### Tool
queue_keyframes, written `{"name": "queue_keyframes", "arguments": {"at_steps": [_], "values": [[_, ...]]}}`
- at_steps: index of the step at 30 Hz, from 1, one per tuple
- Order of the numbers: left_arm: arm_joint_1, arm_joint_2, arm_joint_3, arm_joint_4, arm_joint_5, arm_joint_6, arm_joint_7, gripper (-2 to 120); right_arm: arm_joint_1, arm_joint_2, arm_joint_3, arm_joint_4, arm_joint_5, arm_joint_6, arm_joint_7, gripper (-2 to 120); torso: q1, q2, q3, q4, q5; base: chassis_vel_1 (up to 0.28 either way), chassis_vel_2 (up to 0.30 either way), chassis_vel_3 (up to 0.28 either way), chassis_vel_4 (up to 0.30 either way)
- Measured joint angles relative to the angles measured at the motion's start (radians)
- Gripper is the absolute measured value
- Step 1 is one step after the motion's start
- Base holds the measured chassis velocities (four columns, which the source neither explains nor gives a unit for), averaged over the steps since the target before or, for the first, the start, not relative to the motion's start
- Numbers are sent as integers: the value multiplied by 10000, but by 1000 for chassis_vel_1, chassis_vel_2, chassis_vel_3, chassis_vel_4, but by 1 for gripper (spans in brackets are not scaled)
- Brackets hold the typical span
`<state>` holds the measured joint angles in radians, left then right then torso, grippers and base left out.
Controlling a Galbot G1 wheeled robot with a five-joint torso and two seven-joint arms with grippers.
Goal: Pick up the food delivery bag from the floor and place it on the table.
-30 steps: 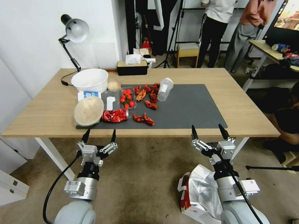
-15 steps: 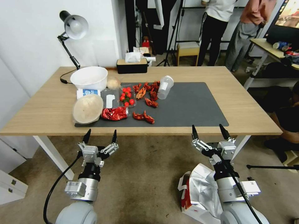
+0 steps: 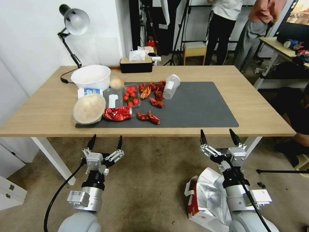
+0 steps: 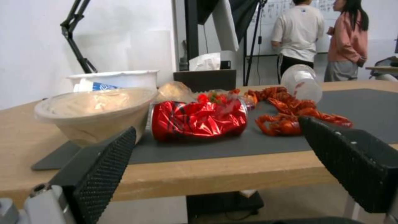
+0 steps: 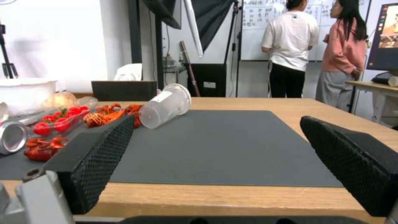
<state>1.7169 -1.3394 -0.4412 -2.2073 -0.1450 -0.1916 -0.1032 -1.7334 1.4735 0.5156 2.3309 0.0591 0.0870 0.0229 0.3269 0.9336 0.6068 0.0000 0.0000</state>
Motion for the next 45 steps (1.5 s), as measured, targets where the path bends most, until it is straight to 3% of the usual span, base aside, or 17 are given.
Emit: {"name": "queue_keyframes", "arguments": {"at_steps": [9,23,45], "values": [[54,-53,-53,-14,76,25,-45,97,23,-5,1,-109,26,56,-63,100,-239,-568,-326,0,0,0,0,0,0],[75,-56,-142,5,210,113,-133,97,37,-47,31,-133,9,65,-191,100,-430,-999,-566,0,0,0,0,0,0],[83,-15,-244,62,363,164,-56,96,-19,-52,-30,-79,157,99,-103,100,-872,-2078,-1203,1,0,0,0,0,0]]}}
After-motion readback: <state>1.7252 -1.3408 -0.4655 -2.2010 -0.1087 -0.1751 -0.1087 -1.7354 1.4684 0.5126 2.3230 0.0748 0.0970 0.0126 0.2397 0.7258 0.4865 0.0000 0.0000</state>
